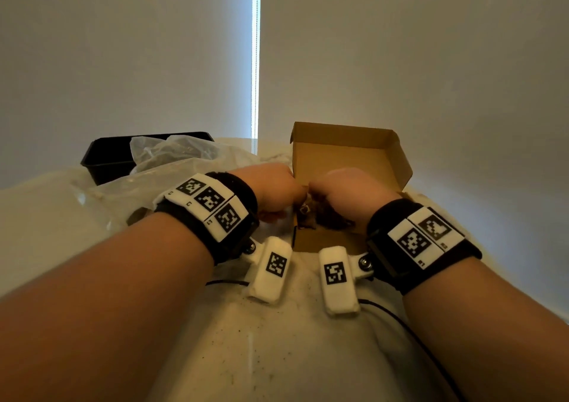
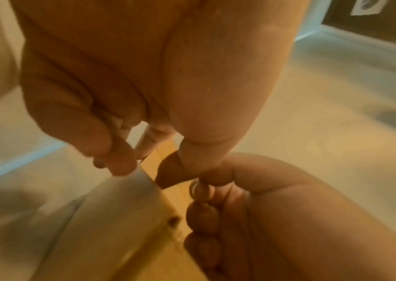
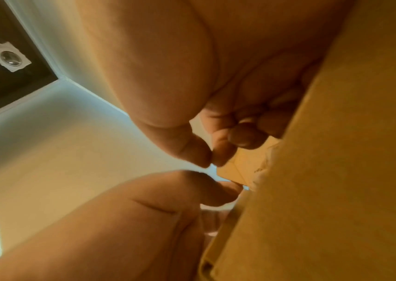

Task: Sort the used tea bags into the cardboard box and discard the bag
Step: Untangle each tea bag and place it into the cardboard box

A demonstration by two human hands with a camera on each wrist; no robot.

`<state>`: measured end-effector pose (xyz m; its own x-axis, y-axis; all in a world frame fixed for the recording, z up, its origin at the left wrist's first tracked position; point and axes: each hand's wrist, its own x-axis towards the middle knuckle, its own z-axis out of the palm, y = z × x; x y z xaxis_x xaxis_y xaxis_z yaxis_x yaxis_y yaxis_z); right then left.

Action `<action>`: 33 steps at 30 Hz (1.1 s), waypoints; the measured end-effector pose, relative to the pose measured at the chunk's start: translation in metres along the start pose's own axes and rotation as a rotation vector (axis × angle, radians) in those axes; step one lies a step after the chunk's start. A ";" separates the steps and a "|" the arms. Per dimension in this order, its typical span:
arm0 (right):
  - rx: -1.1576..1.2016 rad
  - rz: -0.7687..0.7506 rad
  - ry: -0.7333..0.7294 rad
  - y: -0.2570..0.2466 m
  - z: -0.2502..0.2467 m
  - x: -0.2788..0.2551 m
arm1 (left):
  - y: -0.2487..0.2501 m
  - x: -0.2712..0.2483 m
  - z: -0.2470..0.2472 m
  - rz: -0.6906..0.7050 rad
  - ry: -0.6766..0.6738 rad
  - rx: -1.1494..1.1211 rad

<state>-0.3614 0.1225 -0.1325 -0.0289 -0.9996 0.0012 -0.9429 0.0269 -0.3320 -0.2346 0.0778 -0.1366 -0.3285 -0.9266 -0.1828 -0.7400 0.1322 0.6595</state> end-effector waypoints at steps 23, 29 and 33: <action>0.230 -0.234 -0.194 -0.086 0.048 -0.033 | -0.052 -0.090 -0.066 -0.120 0.071 0.633; 0.333 -0.237 -0.110 -0.078 0.049 -0.026 | -0.051 -0.083 -0.064 -0.075 0.124 0.801; 0.418 -0.228 -0.048 -0.073 0.053 -0.021 | -0.068 -0.078 -0.051 -0.002 0.165 0.547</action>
<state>-0.2748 0.1405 -0.1580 0.1878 -0.9791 0.0781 -0.7087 -0.1901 -0.6794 -0.1291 0.1228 -0.1303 -0.2633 -0.9640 -0.0384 -0.9511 0.2527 0.1775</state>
